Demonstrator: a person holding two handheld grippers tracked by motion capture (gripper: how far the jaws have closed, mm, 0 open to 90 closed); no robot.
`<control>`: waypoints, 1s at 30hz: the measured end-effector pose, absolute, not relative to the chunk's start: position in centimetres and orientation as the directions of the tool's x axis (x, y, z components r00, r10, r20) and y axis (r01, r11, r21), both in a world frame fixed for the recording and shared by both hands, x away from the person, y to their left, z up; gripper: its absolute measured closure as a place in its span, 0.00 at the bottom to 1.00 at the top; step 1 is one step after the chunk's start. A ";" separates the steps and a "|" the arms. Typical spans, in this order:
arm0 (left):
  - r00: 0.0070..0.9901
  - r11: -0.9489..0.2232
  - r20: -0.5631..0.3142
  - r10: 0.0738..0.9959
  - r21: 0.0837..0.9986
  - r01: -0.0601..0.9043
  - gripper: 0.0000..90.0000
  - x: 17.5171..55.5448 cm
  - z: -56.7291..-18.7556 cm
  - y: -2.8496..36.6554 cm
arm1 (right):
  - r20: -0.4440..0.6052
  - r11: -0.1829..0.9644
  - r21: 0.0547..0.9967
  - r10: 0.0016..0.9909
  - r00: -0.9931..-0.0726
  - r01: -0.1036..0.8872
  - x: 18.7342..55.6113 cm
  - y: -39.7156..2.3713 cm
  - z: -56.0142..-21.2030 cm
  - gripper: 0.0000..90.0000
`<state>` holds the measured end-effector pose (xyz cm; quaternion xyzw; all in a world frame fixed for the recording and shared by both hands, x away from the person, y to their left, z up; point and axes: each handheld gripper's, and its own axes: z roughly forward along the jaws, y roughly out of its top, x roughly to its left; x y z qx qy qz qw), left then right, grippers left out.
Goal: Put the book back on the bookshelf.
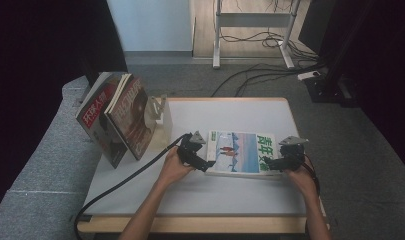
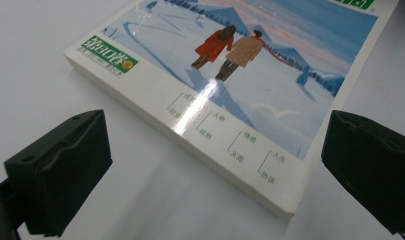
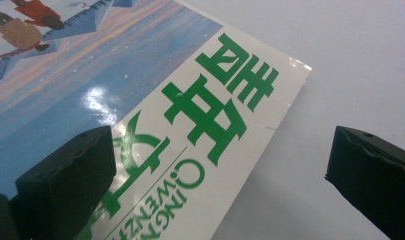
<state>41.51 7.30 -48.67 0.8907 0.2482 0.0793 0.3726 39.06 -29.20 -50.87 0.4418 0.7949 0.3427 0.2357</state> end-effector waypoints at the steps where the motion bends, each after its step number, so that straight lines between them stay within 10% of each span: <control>1: 0.865 -0.607 -0.037 0.500 0.698 0.380 0.00 41.6 -48.7 7.2 | -0.073 0.376 0.755 0.863 -0.500 0.538 39.3 -29.2 -50.9 0.00; 30: 0.877 -0.625 -0.050 0.478 0.682 0.380 0.00 42.4 -50.9 5.7 | -0.006 0.382 0.747 0.822 -0.570 0.543 45.4 -28.4 -52.2 0.00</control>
